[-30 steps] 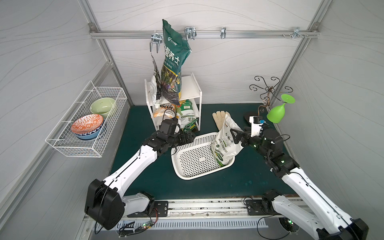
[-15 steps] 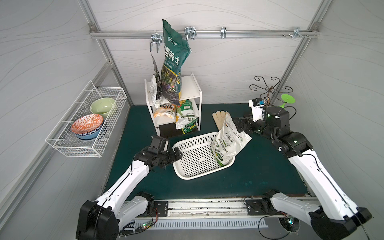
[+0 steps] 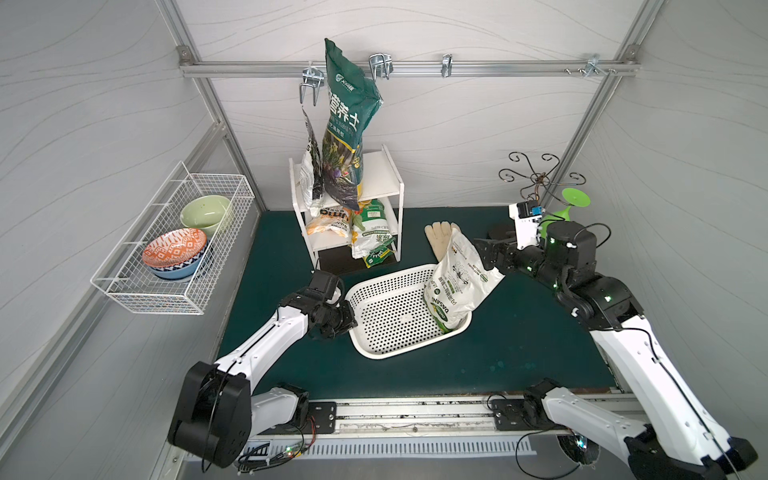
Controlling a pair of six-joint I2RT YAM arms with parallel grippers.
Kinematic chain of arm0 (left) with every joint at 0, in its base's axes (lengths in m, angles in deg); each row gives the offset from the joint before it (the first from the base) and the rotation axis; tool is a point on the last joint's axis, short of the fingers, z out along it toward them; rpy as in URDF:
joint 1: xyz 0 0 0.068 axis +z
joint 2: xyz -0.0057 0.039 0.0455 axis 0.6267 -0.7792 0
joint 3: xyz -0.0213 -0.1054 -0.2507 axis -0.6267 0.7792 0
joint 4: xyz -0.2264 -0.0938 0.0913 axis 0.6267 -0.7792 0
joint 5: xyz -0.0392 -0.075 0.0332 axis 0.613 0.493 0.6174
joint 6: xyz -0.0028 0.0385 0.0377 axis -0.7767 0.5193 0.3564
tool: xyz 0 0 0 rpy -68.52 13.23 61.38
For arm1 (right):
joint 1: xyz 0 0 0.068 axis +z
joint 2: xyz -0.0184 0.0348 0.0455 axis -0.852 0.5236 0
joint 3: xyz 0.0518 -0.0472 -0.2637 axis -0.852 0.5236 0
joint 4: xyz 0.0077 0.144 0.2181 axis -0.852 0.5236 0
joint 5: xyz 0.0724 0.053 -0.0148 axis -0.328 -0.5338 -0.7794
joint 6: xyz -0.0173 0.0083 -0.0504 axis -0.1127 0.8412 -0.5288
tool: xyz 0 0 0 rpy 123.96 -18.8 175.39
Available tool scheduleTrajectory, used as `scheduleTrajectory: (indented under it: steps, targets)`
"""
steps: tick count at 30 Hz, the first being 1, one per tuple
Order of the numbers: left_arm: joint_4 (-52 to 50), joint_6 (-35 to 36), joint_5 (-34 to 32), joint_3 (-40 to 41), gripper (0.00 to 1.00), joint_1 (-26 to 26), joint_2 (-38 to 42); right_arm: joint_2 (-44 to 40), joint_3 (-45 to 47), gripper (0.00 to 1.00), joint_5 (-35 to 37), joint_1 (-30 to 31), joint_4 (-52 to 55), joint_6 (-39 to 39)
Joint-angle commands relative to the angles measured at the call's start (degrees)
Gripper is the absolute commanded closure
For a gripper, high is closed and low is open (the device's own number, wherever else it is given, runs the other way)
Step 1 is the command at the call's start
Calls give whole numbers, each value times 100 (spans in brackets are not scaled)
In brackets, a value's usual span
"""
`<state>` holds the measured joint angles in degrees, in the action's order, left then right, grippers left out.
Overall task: Take down the fertilizer bag from the shelf
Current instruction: Move the storage box to the center of the board.
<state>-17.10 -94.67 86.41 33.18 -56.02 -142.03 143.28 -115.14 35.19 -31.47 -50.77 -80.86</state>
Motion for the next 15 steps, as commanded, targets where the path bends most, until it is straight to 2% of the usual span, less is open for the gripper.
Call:
scheduleTrajectory:
  steps: [1, 5, 11, 13, 15]
  targets:
    - [774, -187, 733, -162, 94, -80, -252, -83, -12, 3, 121, -33, 46, 8]
    - [1516, -731, 823, -26, 97, -196, -395, -18, -29, 3, 82, -29, 16, 14]
    - [2430, -1290, 559, -279, 97, -700, -950, 120, -105, 3, -109, -33, -23, 57]
    - [2459, -1301, 649, -390, 93, -722, -1154, 160, -175, 3, -180, -30, 3, 67]
    - [2351, -1229, 635, -443, 81, -701, -1187, 181, -222, 3, -289, -24, 16, 57]
